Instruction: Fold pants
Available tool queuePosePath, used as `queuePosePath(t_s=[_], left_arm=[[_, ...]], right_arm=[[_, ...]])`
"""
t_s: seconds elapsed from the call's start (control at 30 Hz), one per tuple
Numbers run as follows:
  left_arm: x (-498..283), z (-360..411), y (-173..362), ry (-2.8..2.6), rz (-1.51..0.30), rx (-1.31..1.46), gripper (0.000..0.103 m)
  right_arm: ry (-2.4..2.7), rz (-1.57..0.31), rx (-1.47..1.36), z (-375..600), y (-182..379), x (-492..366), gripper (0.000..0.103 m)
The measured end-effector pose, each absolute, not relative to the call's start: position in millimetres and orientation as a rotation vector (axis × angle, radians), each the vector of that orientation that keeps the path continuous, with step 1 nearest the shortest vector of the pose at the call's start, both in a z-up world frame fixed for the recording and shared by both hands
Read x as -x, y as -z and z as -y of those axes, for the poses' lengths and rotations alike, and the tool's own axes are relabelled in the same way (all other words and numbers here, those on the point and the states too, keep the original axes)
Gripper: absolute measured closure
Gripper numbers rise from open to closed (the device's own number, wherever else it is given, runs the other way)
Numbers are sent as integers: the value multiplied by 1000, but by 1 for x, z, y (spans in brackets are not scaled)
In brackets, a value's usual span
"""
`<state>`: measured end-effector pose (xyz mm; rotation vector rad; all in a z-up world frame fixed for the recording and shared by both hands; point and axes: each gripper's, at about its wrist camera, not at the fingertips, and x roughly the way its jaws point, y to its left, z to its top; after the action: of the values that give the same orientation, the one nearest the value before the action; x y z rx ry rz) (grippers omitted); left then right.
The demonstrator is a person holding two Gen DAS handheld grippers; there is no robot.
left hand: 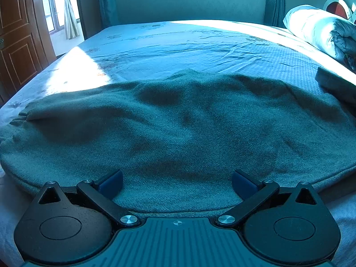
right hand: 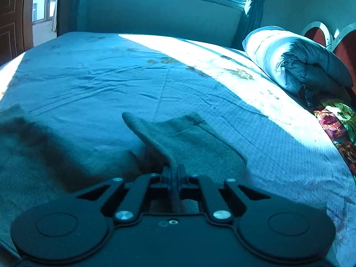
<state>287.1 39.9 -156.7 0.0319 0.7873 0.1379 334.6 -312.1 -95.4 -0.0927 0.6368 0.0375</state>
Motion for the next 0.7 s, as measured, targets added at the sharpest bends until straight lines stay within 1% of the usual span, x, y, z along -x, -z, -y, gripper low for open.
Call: queuePosePath(t_s=[0.13,0.23,0.33,0.4,0.47,0.6,0.7], left_arm=[[-286,-40,157,-133,-782,-36,0],[-285,-41,156,-125,-781,-37,0],[-285,-42,155,-113,-782,-40,0],[-284,-42,155,-103,-784,-43,0],[-284,-43,154,-91,-789,-46,0],[-283,-46,152,-78,-791,-46,0],[-283,-46,153,-76,-791,-49,0]], right_arm=[[50,-539,-152,375,72,-294,103],[98,-471,-329,422,72,-258,103],[157,-513,-461,462,94,-253,103],[168,-553,-615,485,114,-255,103],[188,-548,-722,495,124,-247,103],[174,-511,-726,492,121,-225,103],[173,-515,-859,509,133,-214,103]])
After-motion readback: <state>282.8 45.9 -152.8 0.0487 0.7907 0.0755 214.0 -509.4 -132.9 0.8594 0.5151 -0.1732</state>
